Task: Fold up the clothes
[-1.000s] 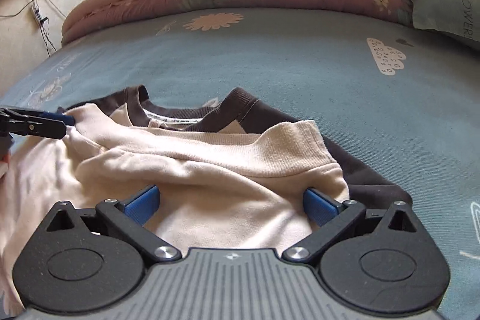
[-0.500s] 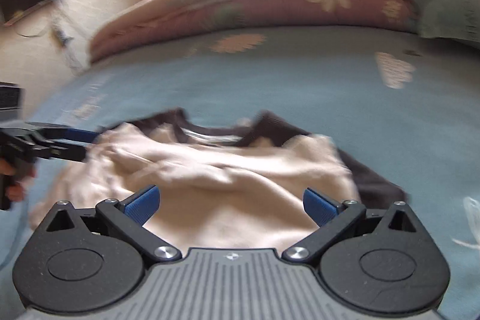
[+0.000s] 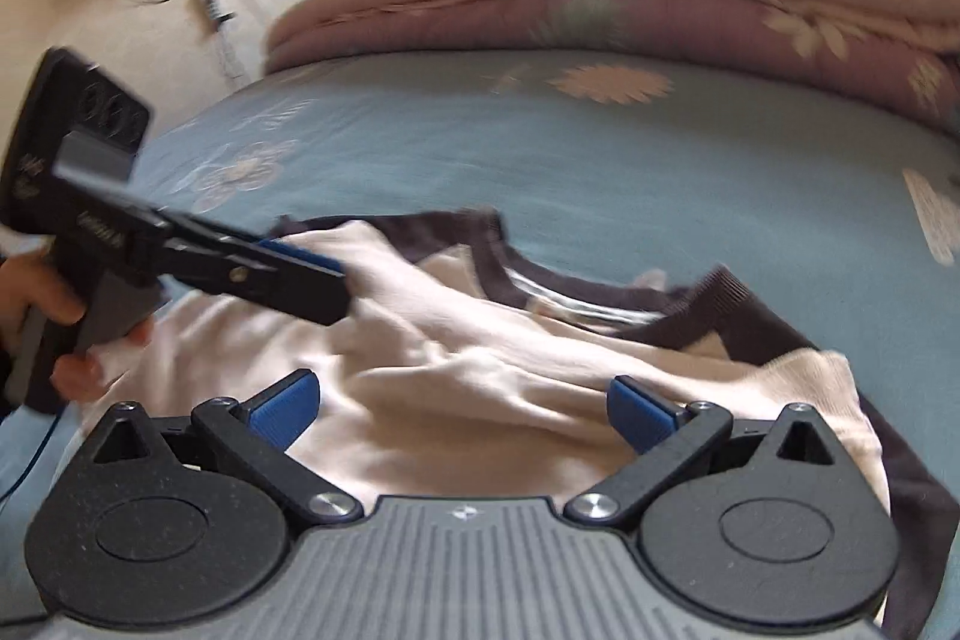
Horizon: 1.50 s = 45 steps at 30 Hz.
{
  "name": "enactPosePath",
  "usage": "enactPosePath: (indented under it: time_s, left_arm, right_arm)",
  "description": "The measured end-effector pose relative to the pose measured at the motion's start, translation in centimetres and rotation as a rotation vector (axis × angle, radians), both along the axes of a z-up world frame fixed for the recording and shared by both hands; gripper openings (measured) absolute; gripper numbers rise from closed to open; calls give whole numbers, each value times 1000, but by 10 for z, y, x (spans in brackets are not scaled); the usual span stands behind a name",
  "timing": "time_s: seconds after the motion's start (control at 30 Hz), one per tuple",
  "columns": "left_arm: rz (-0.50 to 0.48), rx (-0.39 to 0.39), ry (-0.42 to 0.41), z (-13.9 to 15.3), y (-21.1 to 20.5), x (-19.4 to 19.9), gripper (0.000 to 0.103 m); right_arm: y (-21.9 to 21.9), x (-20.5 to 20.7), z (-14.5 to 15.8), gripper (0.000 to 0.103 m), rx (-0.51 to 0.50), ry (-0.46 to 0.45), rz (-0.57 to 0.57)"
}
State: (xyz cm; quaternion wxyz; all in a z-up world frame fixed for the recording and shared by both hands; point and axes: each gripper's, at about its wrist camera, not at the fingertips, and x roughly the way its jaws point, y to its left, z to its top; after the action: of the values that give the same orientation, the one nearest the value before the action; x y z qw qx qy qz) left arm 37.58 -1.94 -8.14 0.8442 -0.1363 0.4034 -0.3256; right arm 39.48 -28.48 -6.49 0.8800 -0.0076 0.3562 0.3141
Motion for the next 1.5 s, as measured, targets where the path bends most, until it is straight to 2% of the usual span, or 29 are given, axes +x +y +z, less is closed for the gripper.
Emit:
enactPosePath:
  time_s: [0.07,0.13,0.17,0.23,0.33,0.4,0.5,0.6,0.73,0.83,0.9,1.03,1.13,1.17,1.27,1.37,1.43,1.5]
  left_arm:
    - [21,5,7,-3,10,-3,102]
    - [48,5,51,-13,20,-1,102]
    - [62,3,71,-18,26,0,102]
    - [53,-19,52,-23,30,-1,102]
    - [51,-12,17,-24,25,3,102]
    - [73,-18,31,-26,23,10,102]
    - [97,-59,64,-21,28,13,102]
    - [85,-69,51,-6,40,-2,102]
    - [-8,9,24,17,47,-48,102]
    - [-90,102,-35,29,47,-107,102]
    - [-109,158,-46,23,47,-134,102]
    - [-87,264,3,1,65,-174,102]
    - [-94,293,-10,20,78,-194,102]
    - [-97,281,-35,29,83,-199,102]
    - [-18,269,-77,49,97,-201,102]
    - [28,318,-78,47,105,-198,98]
    - [-4,369,-78,41,102,-205,97]
    - [-91,373,-87,34,95,-218,97]
  right_arm:
    - [5,7,-1,103,13,4,4]
    - [10,13,-2,103,26,9,8]
    - [11,24,-10,103,49,73,-3]
    - [13,44,-29,103,71,183,-33]
    - [19,53,-34,103,61,93,-74]
    - [25,64,-37,103,49,59,-122]
    - [26,71,-33,103,38,84,-143]
    - [13,48,-10,103,26,79,-140]
    - [-12,0,10,103,-44,108,-115]
    - [-27,-39,3,103,-59,147,-90]
    - [-39,-64,-9,103,-75,139,-109]
    - [-69,-105,-24,103,-108,114,-173]
    - [-84,-124,-13,103,-90,135,-220]
    - [-84,-129,-9,103,-82,125,-223]
    - [-85,-144,3,103,-51,101,-235]
    - [-86,-152,3,103,-1,106,-268]
    - [-86,-158,-2,103,38,129,-285]
    - [-86,-165,-6,103,55,139,-291]
